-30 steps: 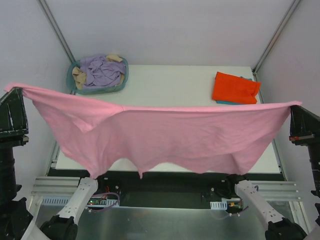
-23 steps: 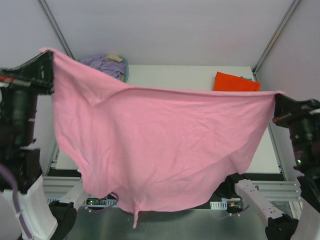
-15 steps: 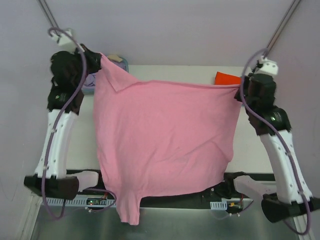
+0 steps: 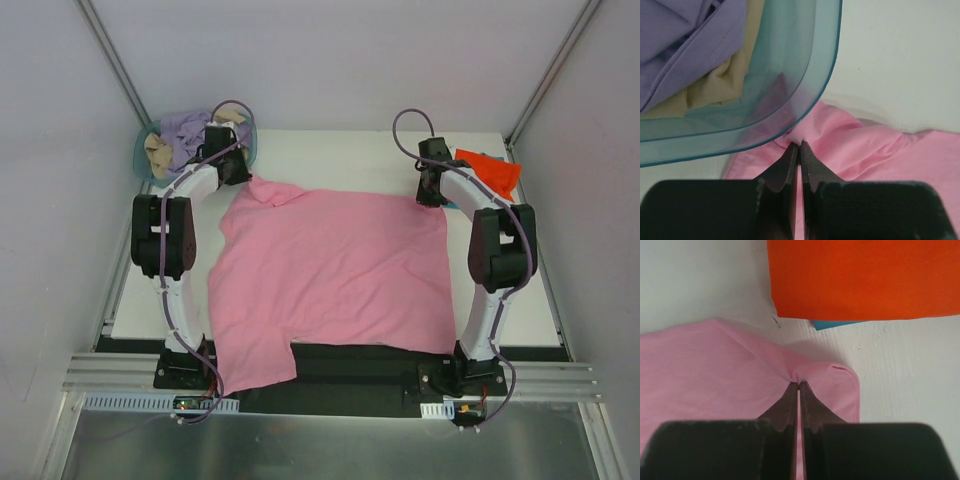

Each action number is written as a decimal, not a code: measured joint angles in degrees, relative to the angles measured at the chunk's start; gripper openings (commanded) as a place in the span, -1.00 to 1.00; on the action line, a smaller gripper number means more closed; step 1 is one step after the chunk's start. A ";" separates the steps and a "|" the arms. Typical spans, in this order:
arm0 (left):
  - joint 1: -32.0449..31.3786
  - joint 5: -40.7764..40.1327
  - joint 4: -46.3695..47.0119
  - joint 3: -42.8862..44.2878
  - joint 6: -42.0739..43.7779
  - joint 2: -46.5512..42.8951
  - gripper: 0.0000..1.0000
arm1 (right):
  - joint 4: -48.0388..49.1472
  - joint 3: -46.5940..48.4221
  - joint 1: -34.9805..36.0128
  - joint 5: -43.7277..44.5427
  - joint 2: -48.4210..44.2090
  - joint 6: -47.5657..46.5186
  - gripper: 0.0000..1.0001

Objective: Fold and stack the t-shirts
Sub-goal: Flatten out the tshirt, then fold the flattened tshirt in 1/3 of the way

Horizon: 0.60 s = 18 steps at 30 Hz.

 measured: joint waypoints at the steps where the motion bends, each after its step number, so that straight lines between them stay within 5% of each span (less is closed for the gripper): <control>1: 0.00 0.15 0.00 0.17 -0.24 0.44 -1.00 | -0.17 0.44 0.00 -0.28 1.16 0.15 -0.99; 11: 0.00 0.15 2.60 -1.64 -3.56 -1.49 -1.00 | -0.37 2.25 -0.04 -0.96 0.92 0.22 -0.99; 18: 0.00 -0.22 2.73 -15.06 -7.30 -16.85 -1.00 | -0.85 -5.75 -0.04 -3.74 -9.25 0.50 -0.99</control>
